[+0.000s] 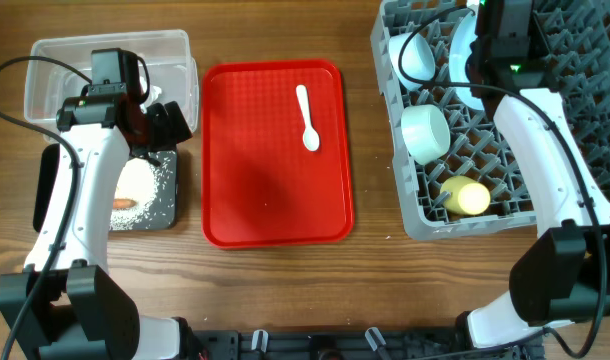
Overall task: Sort waste into correct bins and load items into the dishwasher rack
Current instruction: 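Lift the white plate and stand it upright in the rack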
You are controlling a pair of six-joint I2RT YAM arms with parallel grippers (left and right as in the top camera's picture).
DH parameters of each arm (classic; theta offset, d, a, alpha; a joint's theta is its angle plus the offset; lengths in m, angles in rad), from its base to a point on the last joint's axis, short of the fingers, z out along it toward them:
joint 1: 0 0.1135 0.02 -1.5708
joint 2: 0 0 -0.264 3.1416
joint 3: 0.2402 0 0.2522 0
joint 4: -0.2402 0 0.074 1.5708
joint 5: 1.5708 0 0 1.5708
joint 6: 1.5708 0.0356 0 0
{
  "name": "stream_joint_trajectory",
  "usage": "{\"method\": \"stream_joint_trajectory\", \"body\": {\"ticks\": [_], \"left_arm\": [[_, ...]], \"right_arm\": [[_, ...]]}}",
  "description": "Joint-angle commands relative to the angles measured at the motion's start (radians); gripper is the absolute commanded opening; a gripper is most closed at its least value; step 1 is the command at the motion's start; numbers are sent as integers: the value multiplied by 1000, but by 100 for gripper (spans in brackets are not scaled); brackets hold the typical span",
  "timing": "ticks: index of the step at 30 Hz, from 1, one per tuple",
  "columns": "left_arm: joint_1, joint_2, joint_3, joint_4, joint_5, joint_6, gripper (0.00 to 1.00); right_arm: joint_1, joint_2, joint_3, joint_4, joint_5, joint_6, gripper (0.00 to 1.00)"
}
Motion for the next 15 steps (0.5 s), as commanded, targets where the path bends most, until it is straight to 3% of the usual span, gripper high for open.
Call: {"method": "stream_joint_trajectory", "body": {"ticks": [1,15], "left_arm": [[5,-22,18,3,-10,1,100],[5,-22,18,3,-10,1,100]], "right_arm": [[3,19,-3,8,-83,-16,4],[2,50,-3,28,91,-17,4]]}}
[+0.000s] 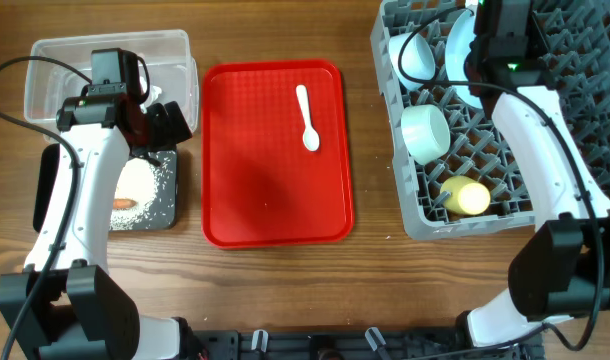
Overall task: Sort waste into correct bins and load items into the dishwasher rack
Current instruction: 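Lift the white plate and stand it upright in the rack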
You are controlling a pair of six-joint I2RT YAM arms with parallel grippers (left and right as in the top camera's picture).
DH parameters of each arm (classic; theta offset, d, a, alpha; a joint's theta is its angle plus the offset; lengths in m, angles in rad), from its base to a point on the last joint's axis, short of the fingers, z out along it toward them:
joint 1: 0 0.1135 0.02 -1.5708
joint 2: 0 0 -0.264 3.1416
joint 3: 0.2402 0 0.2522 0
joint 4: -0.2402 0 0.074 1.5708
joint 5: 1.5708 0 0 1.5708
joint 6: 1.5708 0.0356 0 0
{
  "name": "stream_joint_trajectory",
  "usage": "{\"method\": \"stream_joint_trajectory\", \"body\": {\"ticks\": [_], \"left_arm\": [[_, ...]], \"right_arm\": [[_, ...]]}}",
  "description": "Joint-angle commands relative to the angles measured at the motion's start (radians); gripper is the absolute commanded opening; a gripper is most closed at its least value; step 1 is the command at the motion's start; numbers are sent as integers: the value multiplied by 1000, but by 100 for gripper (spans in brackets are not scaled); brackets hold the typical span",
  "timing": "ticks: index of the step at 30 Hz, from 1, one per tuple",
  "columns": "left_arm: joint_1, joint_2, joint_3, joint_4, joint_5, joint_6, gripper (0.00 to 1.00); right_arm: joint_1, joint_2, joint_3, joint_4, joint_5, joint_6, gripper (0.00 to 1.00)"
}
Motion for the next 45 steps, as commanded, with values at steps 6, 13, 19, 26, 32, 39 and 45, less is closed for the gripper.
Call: {"method": "stream_joint_trajectory", "body": {"ticks": [6,13,19,26,32,39,45], "left_arm": [[5,-22,18,3,-10,2,100],[5,-22,18,3,-10,2,100],[5,-22,18,3,-10,1,100],[5,-22,18,3,-10,2,100],[5,-22,18,3,-10,2,100],[5,-22,18,3,-10,1,100],[5,-22,18,3,-10,1,100]], "right_arm": [[4,26,-3,-4,49,5,4],[4,26,-3,-2,49,5,4],[4,28,-3,11,104,1,4],[13,34,-3,53,96,-53,4],[56,45,-4,51,76,-108,13],[81,45,-4,53,35,-80,100],[81,16,-3,77,32,166,100]]}}
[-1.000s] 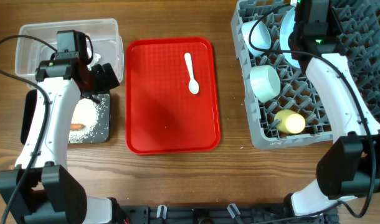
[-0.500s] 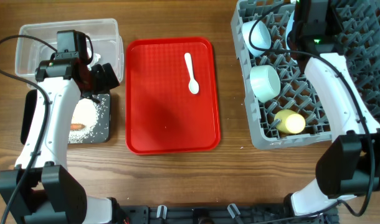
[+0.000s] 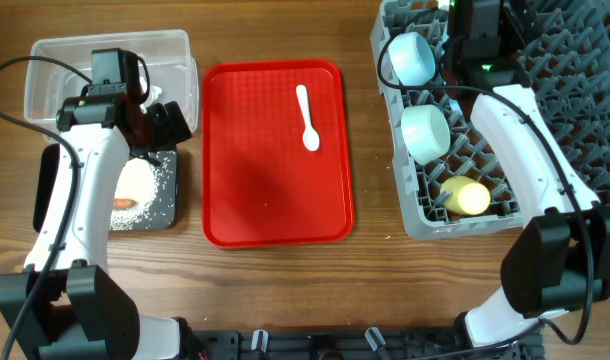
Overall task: Sort waste into correct bins and load items into the dishwasher rack
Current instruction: 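Lift the white plate and stand it upright in the rack, then move the right gripper to the white spoon on the red tray and grasp it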
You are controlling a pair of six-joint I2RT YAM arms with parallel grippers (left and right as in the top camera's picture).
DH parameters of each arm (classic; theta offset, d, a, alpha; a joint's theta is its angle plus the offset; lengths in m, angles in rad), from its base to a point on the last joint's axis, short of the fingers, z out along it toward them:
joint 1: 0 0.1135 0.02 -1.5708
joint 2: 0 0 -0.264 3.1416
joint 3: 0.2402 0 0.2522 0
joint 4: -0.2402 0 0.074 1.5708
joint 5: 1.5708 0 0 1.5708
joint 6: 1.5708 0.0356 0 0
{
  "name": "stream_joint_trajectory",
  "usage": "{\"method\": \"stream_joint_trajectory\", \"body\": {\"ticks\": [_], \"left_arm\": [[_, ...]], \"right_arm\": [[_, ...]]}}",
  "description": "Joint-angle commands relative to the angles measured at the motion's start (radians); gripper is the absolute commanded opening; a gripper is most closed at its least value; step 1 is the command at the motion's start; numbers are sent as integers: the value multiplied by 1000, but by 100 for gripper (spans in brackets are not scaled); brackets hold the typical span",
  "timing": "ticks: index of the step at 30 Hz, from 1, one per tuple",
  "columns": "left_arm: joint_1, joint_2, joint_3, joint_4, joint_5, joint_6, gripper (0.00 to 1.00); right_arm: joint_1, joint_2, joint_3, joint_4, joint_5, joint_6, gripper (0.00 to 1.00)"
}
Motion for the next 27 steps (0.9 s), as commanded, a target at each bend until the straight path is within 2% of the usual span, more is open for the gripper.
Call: {"method": "stream_joint_trajectory", "body": {"ticks": [1,8,11,15,20,21,23,27], "left_arm": [[5,-22,18,3,-10,2,100],[5,-22,18,3,-10,1,100],[5,-22,18,3,-10,2,100],[5,-22,18,3,-10,1,100],[5,-22,18,3,-10,1,100],[5,-22,18,3,-10,1,100],[5,-22,18,3,-10,1,100],[5,-22,18,3,-10,2,100]], "right_arm": [[1,-25,-3,2,-28,266,100],[5,-127,-3,-89,-264,444,100],[5,-177,-3,-171,-477,489,100],[4,-222,-3,-201,-760,585,99],[9,-204,-3,-151,-1294,778,98],[14,-193,-3,-138,-1328,794,90],[47,-156,-4,-107,-1329,847,88],[142,-68,-4,-96,-1172,908,81]]}}
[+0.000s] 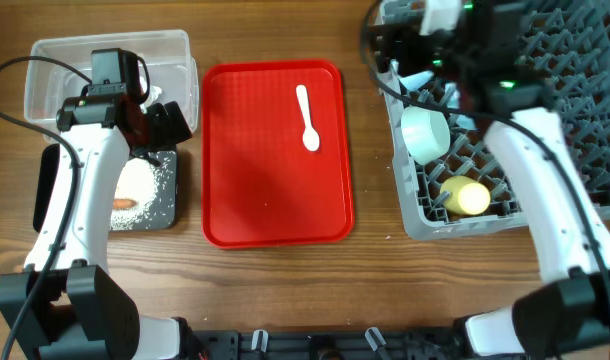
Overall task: Sort waste into correct bins and load items into the dishwasher rack
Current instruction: 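Move the right gripper to the white spoon on the red tray and grasp it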
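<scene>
A white plastic spoon (307, 117) lies on the red tray (275, 200), in its upper right part. The grey dishwasher rack (410, 215) at the right holds a pale cup (425, 132), a yellow cup (465, 197) and a light blue cup (417, 78), which my right arm mostly hides. My right gripper (383, 45) hangs over the rack's back left corner, pointing toward the tray; its jaws are too dark to read. My left gripper (173, 122) hovers between the two bins at the left, and its jaws are not readable either.
A clear plastic bin (45, 55) stands at the back left. In front of it is a black bin (163, 205) with white scraps and an orange piece. Bare wooden table lies along the front edge.
My right arm has swung left: its wrist was over the back of the rack and now reaches the rack's back left corner, covering most of the blue cup. The left arm has not moved.
My right gripper was deep at the back of the rack, by the white dishes. It then stood further left with the blue cup in full view, and now sits at the rack's left edge. The spoon, the tray and the left arm stayed put.
</scene>
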You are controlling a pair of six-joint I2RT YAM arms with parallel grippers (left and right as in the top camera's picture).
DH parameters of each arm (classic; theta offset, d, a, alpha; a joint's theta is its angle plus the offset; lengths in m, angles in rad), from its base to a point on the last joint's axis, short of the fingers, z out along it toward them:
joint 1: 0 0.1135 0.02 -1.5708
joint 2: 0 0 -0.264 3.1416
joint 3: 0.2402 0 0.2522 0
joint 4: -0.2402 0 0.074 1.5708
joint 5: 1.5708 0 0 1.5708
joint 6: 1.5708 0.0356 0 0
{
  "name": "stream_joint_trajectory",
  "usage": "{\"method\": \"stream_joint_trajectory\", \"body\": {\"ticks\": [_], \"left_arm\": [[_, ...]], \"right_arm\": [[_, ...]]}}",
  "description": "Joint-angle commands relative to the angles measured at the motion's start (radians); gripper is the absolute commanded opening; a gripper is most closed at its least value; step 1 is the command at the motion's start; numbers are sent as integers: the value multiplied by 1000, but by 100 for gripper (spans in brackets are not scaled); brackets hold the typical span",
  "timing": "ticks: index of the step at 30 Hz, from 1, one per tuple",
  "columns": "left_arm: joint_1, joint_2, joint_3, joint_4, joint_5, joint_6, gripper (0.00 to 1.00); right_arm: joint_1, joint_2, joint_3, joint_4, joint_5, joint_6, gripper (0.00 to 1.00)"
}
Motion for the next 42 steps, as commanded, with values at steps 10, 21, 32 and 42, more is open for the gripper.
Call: {"method": "stream_joint_trajectory", "body": {"ticks": [10,21,32,42], "left_arm": [[5,-22,18,3,-10,1,100],[5,-22,18,3,-10,2,100],[5,-22,18,3,-10,1,100],[5,-22,18,3,-10,1,100]], "right_arm": [[233,327,-3,80,172,218,62],[236,459,-3,122,181,262,51],[240,576,-3,116,163,452,36],[245,639,-3,153,80,452,35]]}}
